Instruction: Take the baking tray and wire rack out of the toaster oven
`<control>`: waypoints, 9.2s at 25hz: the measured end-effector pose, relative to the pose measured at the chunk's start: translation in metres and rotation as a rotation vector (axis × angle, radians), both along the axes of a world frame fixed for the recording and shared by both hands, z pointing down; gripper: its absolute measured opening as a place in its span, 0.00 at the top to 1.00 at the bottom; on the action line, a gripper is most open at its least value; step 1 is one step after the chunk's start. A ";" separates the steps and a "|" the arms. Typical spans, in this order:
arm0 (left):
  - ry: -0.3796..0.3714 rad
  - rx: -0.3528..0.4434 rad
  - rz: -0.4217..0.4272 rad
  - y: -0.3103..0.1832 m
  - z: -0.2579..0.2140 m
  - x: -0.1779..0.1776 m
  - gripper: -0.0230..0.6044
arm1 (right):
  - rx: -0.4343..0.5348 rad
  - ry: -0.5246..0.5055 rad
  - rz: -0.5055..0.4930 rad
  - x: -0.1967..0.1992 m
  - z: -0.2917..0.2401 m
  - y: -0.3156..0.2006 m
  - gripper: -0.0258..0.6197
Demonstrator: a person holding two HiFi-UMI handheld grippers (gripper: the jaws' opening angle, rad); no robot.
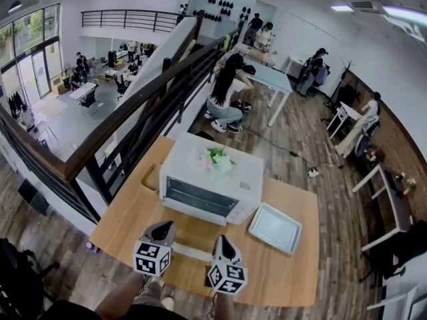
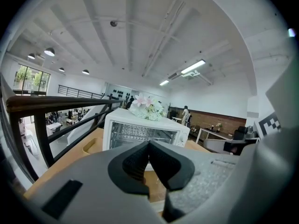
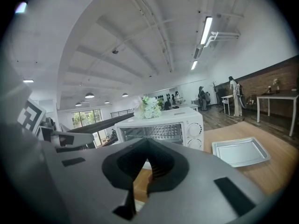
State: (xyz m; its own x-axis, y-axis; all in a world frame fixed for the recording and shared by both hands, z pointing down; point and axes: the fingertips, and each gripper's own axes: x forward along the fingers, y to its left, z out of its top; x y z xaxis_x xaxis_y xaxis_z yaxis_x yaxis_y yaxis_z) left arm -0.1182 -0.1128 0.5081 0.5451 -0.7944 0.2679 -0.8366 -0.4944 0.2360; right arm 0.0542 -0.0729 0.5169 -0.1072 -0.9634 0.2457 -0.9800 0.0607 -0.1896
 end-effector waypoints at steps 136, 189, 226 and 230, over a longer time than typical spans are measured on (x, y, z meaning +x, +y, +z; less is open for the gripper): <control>0.309 -0.322 0.005 -0.183 0.107 0.033 0.64 | -0.088 -0.574 0.122 0.028 0.092 -0.176 0.76; 0.324 -0.280 0.005 -0.073 0.081 -0.001 0.66 | -0.057 -0.578 0.111 -0.002 0.067 -0.066 0.79; 0.322 -0.251 0.072 0.040 0.058 0.025 0.67 | -0.007 -0.607 0.154 0.020 0.052 0.058 0.79; 0.322 -0.246 0.095 0.055 0.050 0.038 0.67 | 0.006 -0.591 0.176 0.033 0.044 0.077 0.79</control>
State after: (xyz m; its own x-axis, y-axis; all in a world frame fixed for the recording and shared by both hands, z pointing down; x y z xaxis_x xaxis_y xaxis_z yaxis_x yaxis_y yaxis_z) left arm -0.0803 -0.0575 0.5586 0.6997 -0.6702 0.2475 -0.6540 -0.4616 0.5993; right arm 0.0877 0.0046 0.5608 -0.0626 -0.9802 0.1880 -0.7049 -0.0900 -0.7036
